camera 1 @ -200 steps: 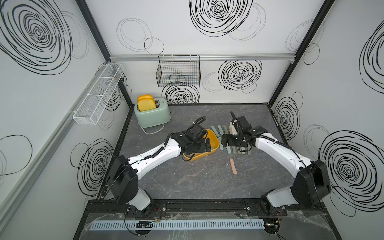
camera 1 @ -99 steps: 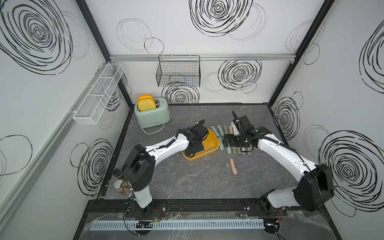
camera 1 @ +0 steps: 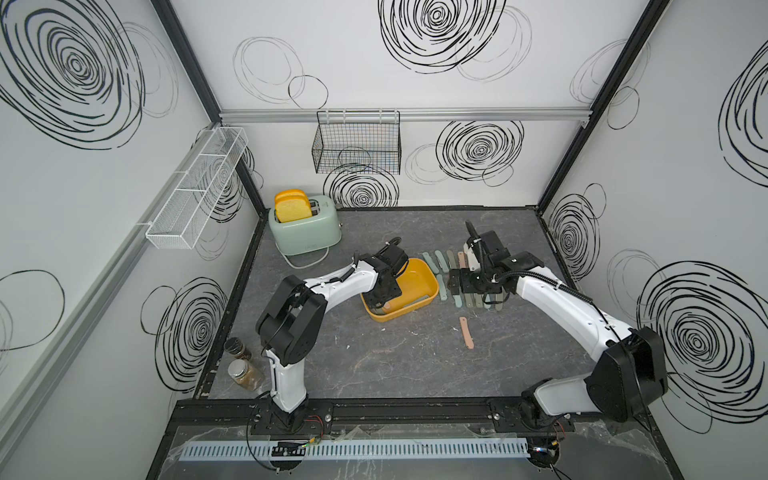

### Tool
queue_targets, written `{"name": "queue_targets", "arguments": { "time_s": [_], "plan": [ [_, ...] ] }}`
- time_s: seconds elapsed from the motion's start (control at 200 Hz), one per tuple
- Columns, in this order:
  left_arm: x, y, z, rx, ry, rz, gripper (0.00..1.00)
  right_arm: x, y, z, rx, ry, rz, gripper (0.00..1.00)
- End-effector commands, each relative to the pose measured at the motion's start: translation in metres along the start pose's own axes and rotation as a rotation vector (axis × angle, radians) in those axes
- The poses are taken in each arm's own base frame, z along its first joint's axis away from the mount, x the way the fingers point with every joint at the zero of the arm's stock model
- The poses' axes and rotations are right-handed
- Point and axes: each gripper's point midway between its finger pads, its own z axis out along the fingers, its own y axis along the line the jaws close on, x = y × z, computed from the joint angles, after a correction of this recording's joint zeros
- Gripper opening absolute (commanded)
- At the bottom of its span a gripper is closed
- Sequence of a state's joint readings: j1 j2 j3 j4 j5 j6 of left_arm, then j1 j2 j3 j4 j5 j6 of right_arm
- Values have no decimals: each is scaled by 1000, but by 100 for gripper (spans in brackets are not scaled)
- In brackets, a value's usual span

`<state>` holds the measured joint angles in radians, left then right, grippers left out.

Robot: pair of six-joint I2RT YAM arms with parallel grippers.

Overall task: Take the fruit knife out of the storage box
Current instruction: Pick up the fruit knife from the storage box.

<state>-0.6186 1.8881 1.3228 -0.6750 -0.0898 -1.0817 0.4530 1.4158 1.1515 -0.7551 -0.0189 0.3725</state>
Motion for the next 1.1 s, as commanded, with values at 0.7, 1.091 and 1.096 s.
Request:
{"name": "queue_targets", "arguments": {
  "time_s": [0.7,1.091,1.096],
  "plan": [
    [0,-10,48,-46,31,78,50,-3,-23,7,21,28,2,99],
    [1,-15,48,-46,25,146,22,-4,-25,7,12,28,9,99],
    [1,-15,47,-46,25,148,22,-4,-25,7,12,27,9,99]
  ]
}}
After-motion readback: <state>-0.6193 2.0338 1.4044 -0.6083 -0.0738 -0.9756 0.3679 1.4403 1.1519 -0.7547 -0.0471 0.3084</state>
